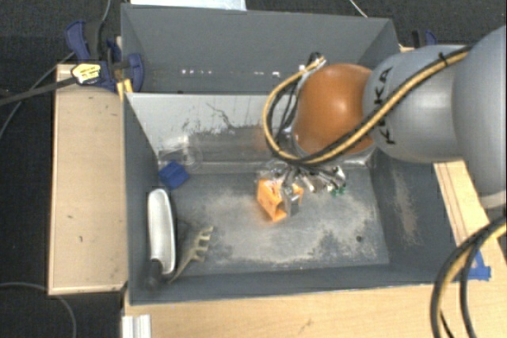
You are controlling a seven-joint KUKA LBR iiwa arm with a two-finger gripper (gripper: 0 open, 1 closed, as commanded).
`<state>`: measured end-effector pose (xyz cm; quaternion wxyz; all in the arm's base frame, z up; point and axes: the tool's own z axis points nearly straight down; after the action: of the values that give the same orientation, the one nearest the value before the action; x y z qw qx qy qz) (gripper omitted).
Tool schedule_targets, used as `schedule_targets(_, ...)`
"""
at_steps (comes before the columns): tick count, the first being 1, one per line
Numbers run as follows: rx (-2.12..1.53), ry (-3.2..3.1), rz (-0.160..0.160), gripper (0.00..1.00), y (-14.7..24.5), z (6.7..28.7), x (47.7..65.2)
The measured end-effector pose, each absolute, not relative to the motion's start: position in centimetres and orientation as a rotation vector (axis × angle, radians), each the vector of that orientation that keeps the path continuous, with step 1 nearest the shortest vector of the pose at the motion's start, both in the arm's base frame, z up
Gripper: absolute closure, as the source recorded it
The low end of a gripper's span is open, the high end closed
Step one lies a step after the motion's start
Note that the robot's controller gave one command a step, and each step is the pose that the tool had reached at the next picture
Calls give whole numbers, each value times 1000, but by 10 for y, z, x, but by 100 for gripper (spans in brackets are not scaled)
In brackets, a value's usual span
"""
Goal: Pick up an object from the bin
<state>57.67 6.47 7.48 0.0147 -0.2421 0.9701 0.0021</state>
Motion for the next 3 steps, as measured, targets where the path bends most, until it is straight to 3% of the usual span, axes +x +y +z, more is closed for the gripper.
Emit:
schedule_targets(1, -754, 3020, 6, 100, 65, 75, 577)
schedule_targets(2, -884, 2978, 4, 100, 52, 120, 584)
schedule_targets(3, -784, 3005, 7, 100, 53, 169, 581)
